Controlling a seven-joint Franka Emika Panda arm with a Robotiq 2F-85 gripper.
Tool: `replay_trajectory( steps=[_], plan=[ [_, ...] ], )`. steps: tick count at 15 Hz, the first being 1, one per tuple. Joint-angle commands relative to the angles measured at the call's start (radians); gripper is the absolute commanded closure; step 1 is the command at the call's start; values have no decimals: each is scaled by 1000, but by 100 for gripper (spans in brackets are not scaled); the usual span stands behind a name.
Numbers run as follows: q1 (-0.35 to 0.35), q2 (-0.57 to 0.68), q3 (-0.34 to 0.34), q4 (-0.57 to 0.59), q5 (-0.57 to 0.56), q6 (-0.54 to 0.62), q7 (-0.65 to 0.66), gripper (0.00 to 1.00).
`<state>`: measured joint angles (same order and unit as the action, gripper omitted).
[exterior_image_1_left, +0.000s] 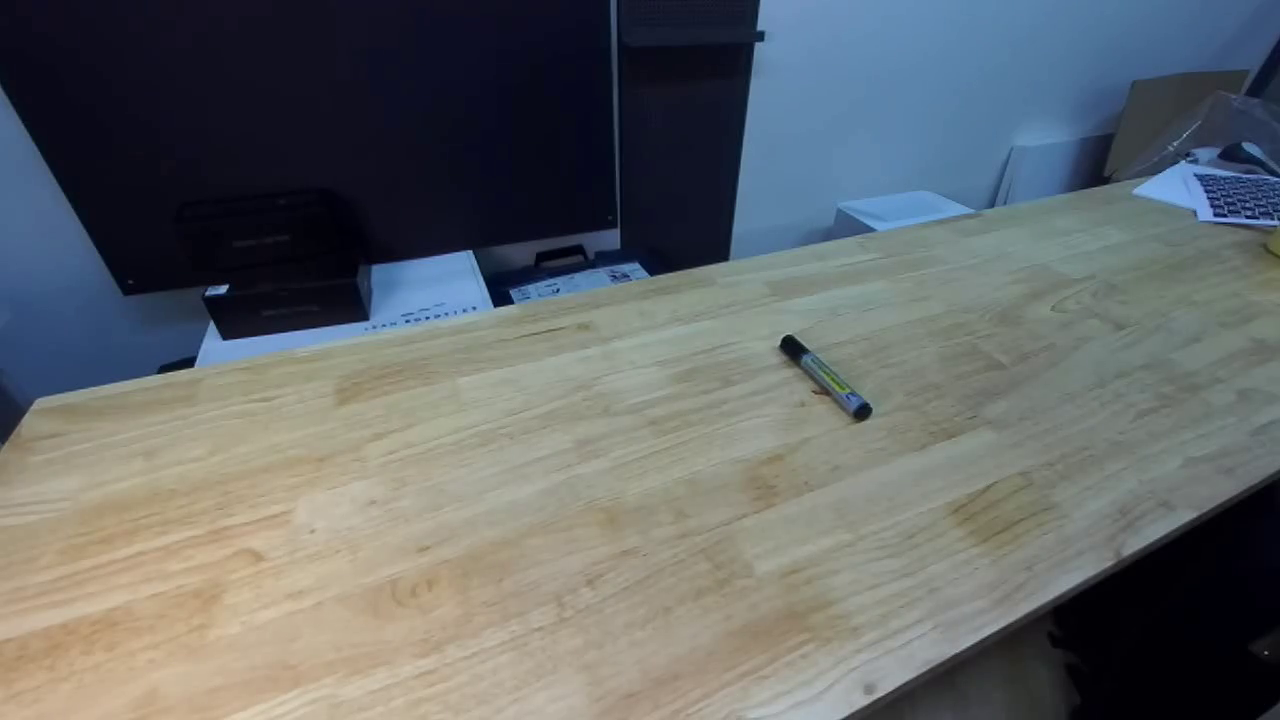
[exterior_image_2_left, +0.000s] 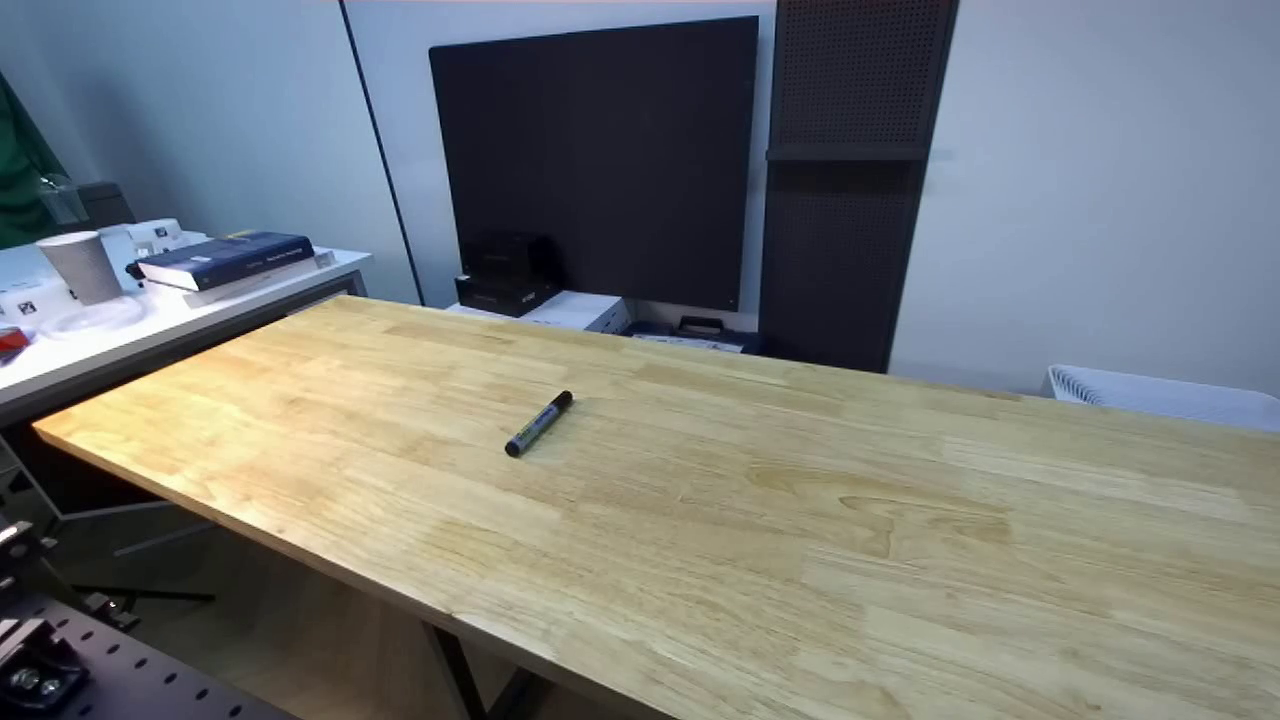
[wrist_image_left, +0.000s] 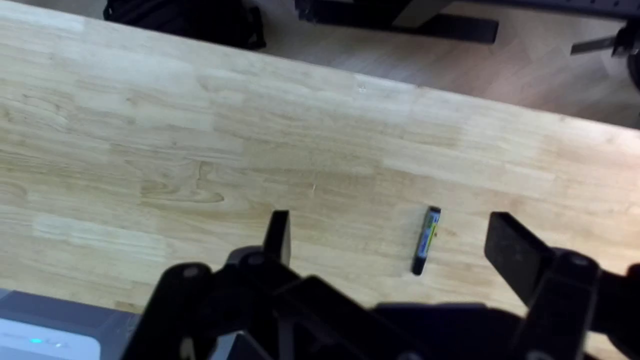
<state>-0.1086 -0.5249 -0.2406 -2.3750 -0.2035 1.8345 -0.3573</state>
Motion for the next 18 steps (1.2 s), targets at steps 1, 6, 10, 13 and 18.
replay_trajectory(
  steps=[1,6,10,13,18],
  plan=[
    [-21,74,27,-48,29,232,173,0],
    [-54,303,78,-121,38,657,439,0],
    [-56,494,157,-104,-10,832,718,0],
    [-18,577,167,-78,-6,835,817,0],
    [-1,576,148,-98,5,854,773,0]
  ],
)
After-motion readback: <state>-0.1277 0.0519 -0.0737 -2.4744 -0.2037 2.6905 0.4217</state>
